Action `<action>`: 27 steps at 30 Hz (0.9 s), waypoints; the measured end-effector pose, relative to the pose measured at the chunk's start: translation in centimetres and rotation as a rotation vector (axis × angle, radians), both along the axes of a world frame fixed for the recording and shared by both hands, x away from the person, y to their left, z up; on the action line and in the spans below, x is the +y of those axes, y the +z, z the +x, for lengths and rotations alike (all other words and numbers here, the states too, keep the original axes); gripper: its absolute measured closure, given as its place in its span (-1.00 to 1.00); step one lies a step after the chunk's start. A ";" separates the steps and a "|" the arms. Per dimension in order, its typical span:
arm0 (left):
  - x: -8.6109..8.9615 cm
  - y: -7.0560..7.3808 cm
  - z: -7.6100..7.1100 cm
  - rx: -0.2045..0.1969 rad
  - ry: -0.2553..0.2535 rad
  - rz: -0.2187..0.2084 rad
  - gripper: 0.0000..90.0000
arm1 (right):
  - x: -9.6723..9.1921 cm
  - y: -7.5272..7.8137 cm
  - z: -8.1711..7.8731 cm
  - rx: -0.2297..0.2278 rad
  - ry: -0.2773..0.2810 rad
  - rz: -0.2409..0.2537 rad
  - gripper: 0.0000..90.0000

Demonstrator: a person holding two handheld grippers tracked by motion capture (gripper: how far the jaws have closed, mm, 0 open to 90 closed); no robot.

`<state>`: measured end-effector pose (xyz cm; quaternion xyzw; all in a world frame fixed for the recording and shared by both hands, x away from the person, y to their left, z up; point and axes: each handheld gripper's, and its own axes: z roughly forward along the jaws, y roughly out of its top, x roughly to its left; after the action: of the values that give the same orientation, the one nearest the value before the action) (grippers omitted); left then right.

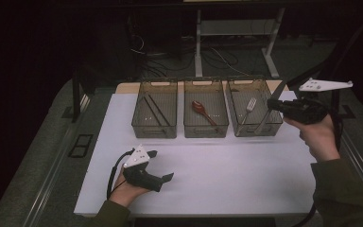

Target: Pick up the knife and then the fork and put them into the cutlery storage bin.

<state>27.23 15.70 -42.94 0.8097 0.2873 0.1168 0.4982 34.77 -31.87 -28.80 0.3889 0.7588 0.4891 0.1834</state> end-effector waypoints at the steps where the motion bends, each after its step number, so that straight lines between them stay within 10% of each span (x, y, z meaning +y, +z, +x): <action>1: 0.0 0.1 0.0 -0.002 0.003 0.001 -1.00 | -0.2 0.3 0.3 -0.002 -0.011 0.000 0.94; 15: -0.2 -0.1 0.1 0.009 -0.008 0.015 -1.00 | -2.1 0.7 6.2 0.056 -0.128 -0.083 0.94; 27: -0.3 0.0 0.1 0.011 -0.018 0.002 -1.00 | -3.3 -2.3 8.8 0.172 -0.187 -0.184 0.94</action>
<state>27.29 15.44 -42.95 0.8135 0.2826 0.1084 0.4966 43.61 -35.19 -31.07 0.4798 0.7739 0.3631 0.1975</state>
